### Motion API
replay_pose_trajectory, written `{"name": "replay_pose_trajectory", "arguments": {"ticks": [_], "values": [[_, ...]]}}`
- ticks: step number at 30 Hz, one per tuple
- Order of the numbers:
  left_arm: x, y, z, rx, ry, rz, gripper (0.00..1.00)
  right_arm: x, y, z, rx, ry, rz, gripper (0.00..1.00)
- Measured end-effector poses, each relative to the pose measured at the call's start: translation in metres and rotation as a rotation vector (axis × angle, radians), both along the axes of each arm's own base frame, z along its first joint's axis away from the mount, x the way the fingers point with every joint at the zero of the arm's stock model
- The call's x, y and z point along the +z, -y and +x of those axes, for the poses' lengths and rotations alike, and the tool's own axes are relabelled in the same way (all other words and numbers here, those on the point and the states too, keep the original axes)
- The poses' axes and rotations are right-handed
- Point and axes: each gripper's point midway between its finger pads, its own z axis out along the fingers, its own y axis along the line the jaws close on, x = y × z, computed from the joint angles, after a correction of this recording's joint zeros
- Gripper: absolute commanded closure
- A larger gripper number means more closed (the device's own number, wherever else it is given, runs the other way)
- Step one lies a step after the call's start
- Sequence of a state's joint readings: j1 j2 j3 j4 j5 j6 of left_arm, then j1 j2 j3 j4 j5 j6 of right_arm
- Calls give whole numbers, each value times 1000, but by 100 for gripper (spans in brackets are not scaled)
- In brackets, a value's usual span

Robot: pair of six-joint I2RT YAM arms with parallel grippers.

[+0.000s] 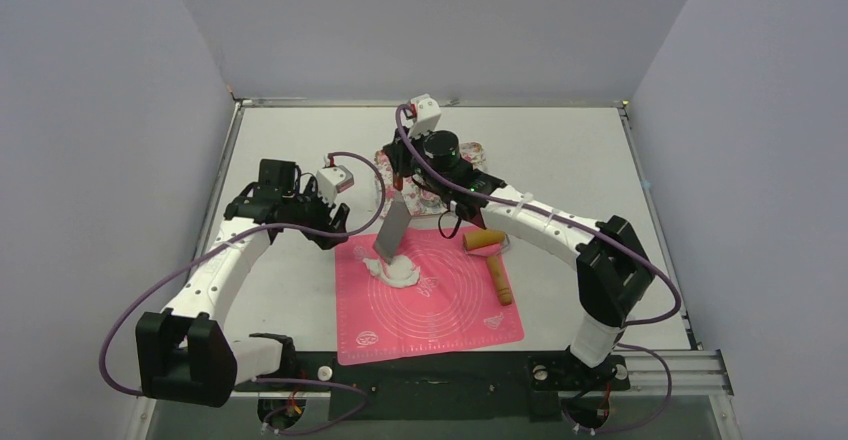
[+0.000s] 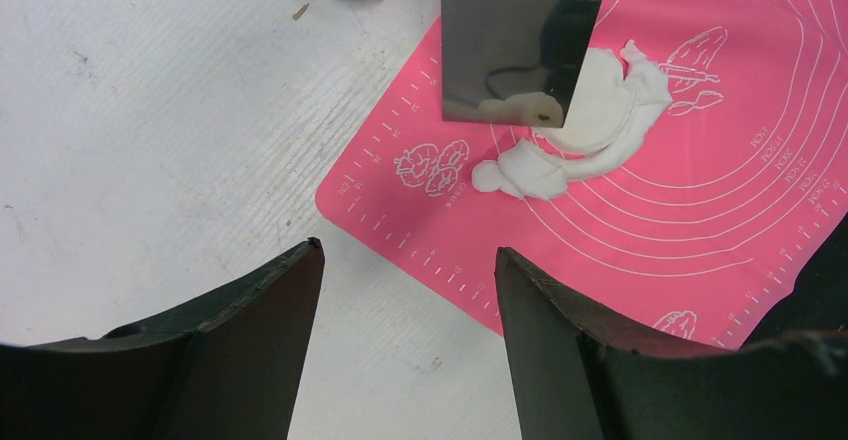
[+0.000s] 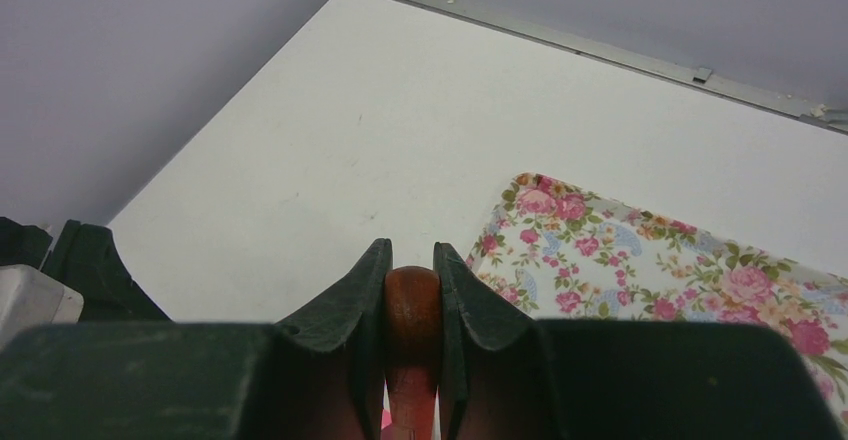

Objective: Roll out the dumpling wrappers from the dough
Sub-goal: Remove the dumpling wrapper from the work surface.

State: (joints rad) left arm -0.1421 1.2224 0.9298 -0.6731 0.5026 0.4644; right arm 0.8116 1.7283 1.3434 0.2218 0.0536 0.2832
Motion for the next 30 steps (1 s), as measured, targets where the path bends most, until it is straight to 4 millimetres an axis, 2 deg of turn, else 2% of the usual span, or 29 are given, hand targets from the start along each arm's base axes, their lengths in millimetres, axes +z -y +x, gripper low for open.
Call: {"name": "replay_pose_trajectory", "arguments": {"ticks": [5, 9, 16, 20, 24, 30], "values": [[0, 0, 0, 0, 0, 0, 38, -4, -7, -8, 43, -27, 35, 100], [-2, 0, 0, -1, -6, 0, 38, -5, -3, -15, 57, -35, 51, 100], [-17, -1, -6, -2, -48, 9, 38, 8, -2, -40, 114, -30, 104, 100], [-19, -2, -8, -11, -53, 16, 38, 0, 4, -53, 129, -42, 107, 100], [-20, -2, -7, -14, -64, 19, 38, -12, 8, -54, 115, -54, 91, 100], [-12, -4, 0, -5, -48, 13, 38, -9, 8, -61, 113, -31, 65, 100]]}}
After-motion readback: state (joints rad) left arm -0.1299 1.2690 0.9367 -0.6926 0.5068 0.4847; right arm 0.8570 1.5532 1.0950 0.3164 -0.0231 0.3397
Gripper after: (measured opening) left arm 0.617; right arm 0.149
